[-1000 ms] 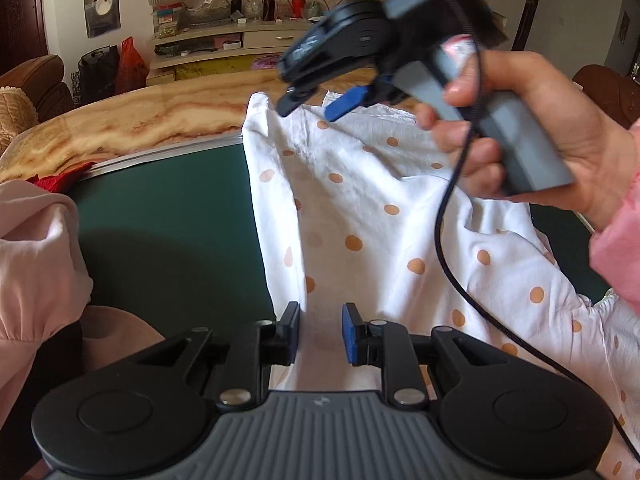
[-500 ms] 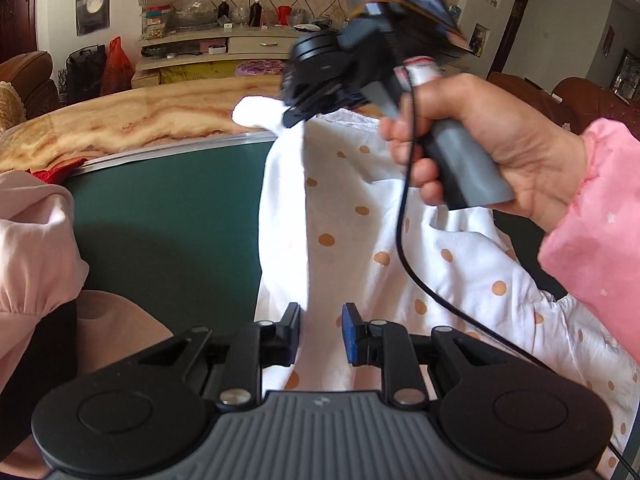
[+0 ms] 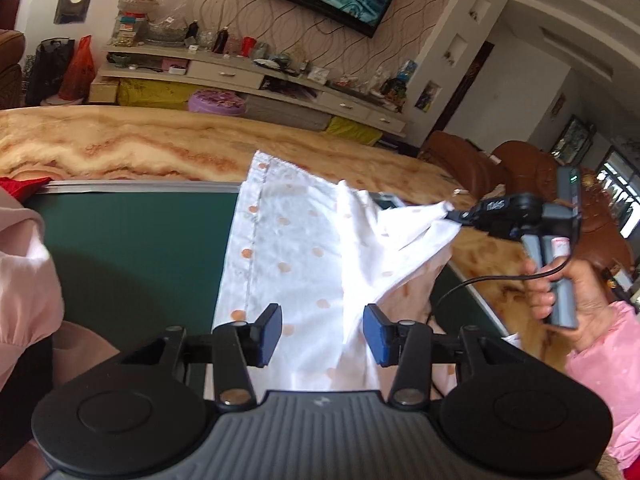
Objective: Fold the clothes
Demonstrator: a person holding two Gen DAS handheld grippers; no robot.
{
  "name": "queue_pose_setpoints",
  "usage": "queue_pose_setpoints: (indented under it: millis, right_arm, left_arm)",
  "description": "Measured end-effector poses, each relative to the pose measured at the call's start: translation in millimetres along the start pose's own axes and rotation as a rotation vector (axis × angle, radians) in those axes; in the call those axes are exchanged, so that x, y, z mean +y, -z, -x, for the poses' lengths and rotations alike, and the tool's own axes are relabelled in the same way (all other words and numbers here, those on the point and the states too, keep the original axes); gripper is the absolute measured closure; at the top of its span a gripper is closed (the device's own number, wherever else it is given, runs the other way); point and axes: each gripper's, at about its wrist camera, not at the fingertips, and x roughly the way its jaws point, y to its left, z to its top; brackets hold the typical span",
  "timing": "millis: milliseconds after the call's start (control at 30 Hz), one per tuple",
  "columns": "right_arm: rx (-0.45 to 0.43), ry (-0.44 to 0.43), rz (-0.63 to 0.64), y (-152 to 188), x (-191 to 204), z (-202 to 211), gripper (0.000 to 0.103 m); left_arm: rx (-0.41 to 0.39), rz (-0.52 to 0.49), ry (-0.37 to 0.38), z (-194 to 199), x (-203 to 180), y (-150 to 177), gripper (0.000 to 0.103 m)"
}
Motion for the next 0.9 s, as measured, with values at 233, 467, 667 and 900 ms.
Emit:
queue_pose_setpoints:
  millis: [233,467,667,900]
  right_arm:
    - [0.016,0.052,0.048,14.0,1.2,-17.3,0.097]
    - [-0.024,0.059,0.142,18.4,20.1,-4.9,0.076]
    - [0.002,0.038,0.107,22.4,11.5,-11.2,0.074]
    - [0.007,0.000,0.068,25.8,-0.2,-12.7,0.059]
  left_arm:
    - [0.069,0.017,-0.247,-20.7,18.2,0.7,0.040]
    - [0.218,-0.116,-0.429,-66.4,-3.1,20.2,0.047]
    - [0.222,-0.211,-0.487,-66.4,-24.8,37.6,0.098]
    - [0.224,-0.215,-0.530,-24.3,-44.2,78.4,0.103]
